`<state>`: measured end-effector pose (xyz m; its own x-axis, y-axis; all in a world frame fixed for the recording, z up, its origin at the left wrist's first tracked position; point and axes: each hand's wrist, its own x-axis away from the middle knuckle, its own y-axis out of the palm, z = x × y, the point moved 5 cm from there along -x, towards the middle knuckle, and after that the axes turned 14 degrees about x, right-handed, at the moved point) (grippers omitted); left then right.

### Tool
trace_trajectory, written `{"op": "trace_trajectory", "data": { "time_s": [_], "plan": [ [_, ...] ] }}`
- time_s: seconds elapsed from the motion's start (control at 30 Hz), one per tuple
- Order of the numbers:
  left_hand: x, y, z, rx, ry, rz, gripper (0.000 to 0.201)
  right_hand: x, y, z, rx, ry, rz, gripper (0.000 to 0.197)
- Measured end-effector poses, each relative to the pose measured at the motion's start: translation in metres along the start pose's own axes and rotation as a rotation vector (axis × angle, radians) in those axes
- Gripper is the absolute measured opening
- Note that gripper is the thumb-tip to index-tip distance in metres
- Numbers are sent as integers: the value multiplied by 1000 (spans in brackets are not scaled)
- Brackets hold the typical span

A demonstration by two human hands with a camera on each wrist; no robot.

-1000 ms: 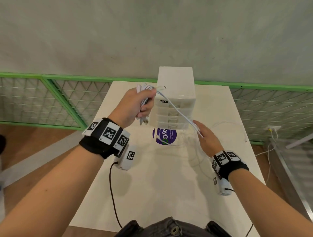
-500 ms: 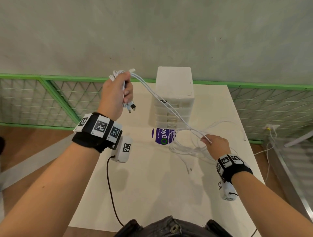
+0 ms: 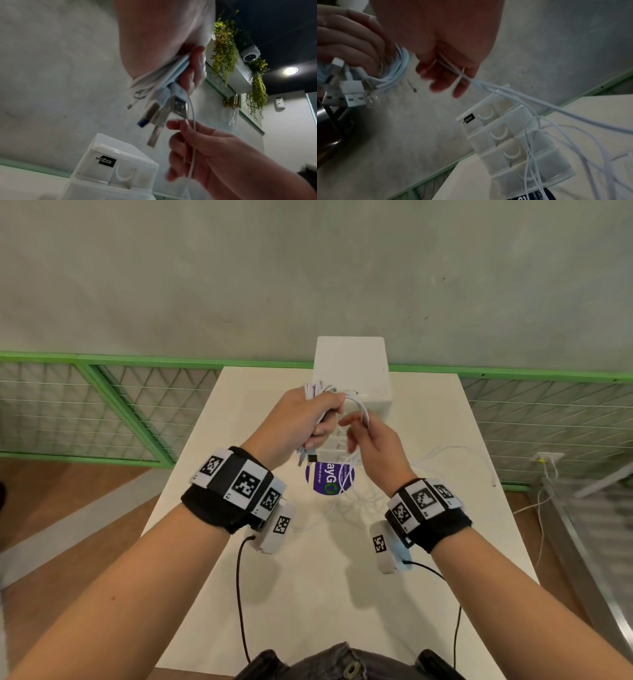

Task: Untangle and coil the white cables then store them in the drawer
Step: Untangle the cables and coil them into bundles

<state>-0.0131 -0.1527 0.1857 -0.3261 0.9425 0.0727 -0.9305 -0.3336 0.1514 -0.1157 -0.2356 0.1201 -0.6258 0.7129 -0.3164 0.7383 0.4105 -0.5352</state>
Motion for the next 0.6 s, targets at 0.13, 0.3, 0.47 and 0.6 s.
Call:
{"op": "trace_trajectory", "data": {
  "time_s": [0.13, 0.3, 0.47, 0.6],
  "plan": [
    [4, -11, -17, -178, -113, 1, 25, -11, -26, -6, 126, -89, 142, 20],
    [25, -3, -47, -111, -267, -131, 35, -27, -35, -14, 441, -313, 54, 27],
    [24, 4, -30, -29, -121, -109, 29, -16, -8, 8, 561, -273, -132, 31],
    [17, 7, -20, 100, -15, -72, 28, 4, 20, 12, 427, -110, -242, 25]
  ]
}}
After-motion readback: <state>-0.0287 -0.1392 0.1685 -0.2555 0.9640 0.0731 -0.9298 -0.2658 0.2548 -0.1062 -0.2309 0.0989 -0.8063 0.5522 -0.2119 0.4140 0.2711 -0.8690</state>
